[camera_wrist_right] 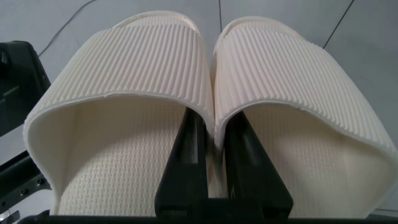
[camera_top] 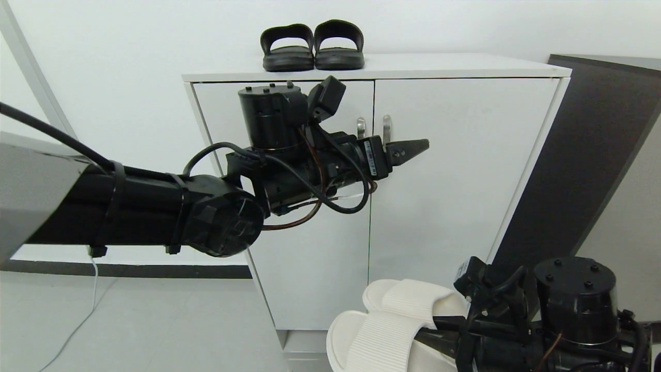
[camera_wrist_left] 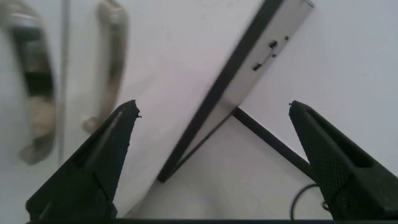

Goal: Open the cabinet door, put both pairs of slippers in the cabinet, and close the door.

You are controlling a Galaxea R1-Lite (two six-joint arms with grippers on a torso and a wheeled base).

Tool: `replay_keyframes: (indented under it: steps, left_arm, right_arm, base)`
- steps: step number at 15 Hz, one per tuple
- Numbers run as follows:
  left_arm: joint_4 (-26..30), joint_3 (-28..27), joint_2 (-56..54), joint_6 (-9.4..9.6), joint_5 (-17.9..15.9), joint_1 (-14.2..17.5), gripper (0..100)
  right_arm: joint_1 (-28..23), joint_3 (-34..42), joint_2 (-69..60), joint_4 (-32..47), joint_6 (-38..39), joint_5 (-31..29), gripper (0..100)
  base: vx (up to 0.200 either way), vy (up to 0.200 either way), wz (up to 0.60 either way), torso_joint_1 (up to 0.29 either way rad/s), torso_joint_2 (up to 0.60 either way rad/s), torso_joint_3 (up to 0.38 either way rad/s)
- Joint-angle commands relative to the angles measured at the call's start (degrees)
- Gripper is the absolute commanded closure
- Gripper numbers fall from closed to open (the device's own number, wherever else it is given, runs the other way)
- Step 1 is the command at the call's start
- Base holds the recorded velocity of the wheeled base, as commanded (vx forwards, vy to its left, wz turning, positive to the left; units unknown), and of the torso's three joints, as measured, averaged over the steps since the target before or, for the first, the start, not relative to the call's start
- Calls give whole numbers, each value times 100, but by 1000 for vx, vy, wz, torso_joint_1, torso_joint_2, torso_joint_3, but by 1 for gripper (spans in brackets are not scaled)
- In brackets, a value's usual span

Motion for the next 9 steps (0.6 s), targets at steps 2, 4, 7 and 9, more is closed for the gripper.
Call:
replay_keyframes:
  steps: [2,4,7,9]
  left_arm:
    - [-2,-22,-6,1,43,92,0]
    - [85,-136,46,1,166,84,0]
    - [314,-505,204,1,360,92,0]
    - [384,-663,328,1,360,84,0]
  right_arm:
    - [5,33,14,7,-46,0,100]
    - [5,51,14,-2,-46,0,100]
    - [5,51,14,7,-46,0,100]
    - [5,60,14,-2,-46,8,100]
  base:
    - [0,0,0,0,0,0]
    - [0,0,0,0,0,0]
    - [0,0,0,0,0,0]
    - [0,0,0,0,0,0]
